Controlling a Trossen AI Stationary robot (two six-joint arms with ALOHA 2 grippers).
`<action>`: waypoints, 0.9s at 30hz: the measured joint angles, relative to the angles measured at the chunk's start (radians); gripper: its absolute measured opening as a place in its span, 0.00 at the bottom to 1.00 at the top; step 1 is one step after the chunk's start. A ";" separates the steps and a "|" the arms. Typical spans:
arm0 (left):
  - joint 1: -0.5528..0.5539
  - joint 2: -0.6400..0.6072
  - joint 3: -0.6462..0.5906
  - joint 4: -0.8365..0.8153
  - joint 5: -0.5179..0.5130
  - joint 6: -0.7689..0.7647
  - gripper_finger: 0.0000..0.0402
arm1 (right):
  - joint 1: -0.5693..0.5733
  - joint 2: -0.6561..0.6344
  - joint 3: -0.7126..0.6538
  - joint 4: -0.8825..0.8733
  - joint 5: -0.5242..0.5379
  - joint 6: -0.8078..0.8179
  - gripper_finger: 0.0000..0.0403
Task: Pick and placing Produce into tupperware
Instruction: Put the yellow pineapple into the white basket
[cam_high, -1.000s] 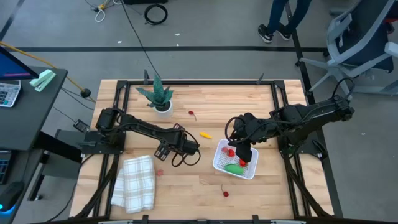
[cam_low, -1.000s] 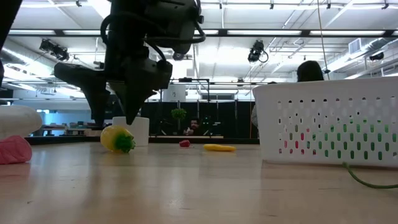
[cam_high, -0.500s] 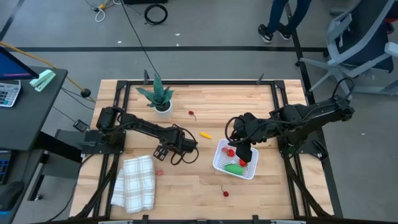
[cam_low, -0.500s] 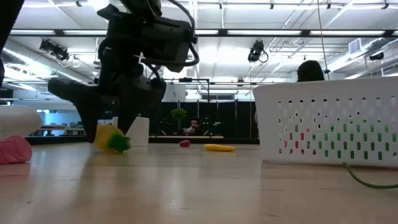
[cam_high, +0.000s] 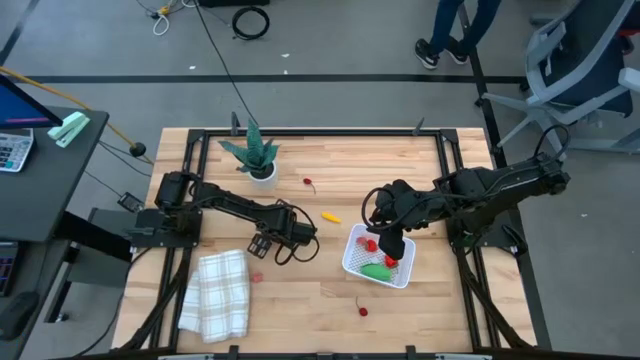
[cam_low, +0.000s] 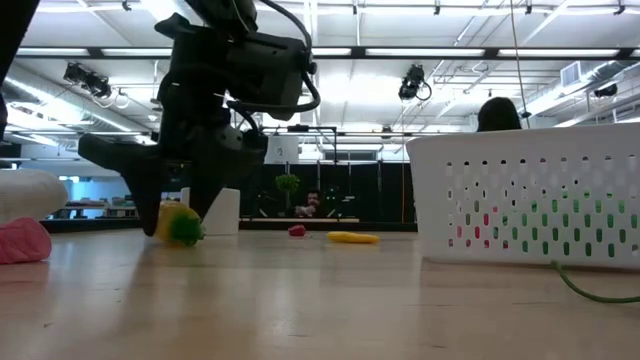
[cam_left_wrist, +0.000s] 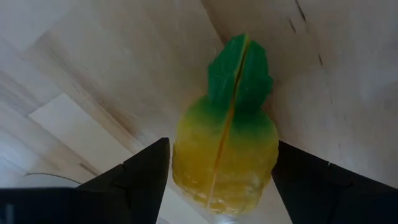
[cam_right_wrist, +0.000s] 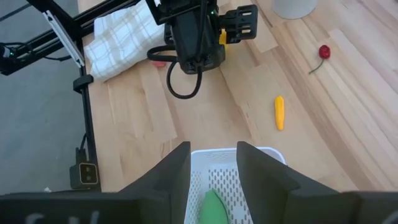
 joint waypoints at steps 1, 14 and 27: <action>0.000 0.000 0.000 0.000 0.000 -0.002 0.66 | 0.000 0.000 0.000 0.000 0.000 0.000 0.34; -0.028 0.000 0.096 -0.005 0.001 -0.161 0.43 | 0.000 0.000 0.000 0.000 0.002 0.000 0.34; -0.114 0.000 0.592 0.109 0.003 -0.268 0.44 | -0.003 -0.017 0.006 -0.061 0.125 0.008 0.34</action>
